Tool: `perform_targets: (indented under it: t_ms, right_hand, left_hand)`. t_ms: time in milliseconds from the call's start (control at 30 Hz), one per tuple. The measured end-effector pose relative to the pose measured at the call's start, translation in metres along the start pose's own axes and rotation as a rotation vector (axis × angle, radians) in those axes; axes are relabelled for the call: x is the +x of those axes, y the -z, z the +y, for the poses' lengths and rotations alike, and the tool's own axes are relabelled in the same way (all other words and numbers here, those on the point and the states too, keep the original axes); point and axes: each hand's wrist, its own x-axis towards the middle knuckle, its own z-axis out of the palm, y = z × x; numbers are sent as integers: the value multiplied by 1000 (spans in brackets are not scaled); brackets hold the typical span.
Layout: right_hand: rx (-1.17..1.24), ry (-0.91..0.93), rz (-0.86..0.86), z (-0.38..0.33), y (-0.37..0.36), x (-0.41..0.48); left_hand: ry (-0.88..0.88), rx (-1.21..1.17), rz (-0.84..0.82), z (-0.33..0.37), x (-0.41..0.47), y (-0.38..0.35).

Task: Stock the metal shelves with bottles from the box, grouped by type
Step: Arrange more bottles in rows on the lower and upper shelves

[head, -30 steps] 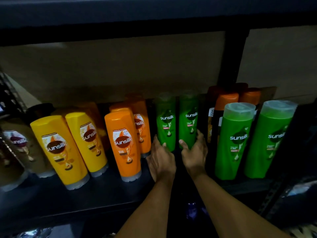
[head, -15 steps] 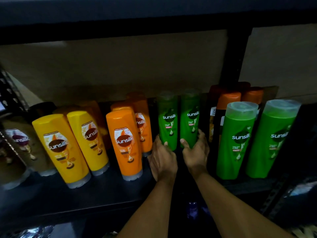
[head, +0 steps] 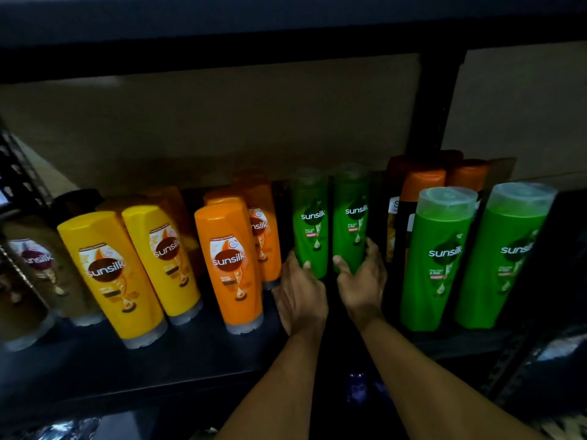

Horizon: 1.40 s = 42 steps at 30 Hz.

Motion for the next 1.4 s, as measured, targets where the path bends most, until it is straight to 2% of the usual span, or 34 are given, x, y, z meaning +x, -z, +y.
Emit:
perform_targets:
  t_ms: [500,767,900,1033,1200,1400]
  right_hand:
    - [-43,9,-22,4,-2,3]
    - [-226,-36,-110,-11,23,-19]
    - [-306,-27,-210,-19,38,-54]
    - [-254,94,-269,-34,71,-98]
    - [-179,271,-174,-36,132,-128]
    - [-232,288,126,-33,198,-100]
  left_hand:
    - [-16,-8,-12,-5,3,-3]
    - [15,-32,-159,-10,-25,25]
    - [-13,-92,-227,-20,-50,44]
    - [-16,-148,-272,-23,-78,70]
    - [-11,-128,-313,-13,-96,92]
    - [-67,-173,-347,25,-105,77]
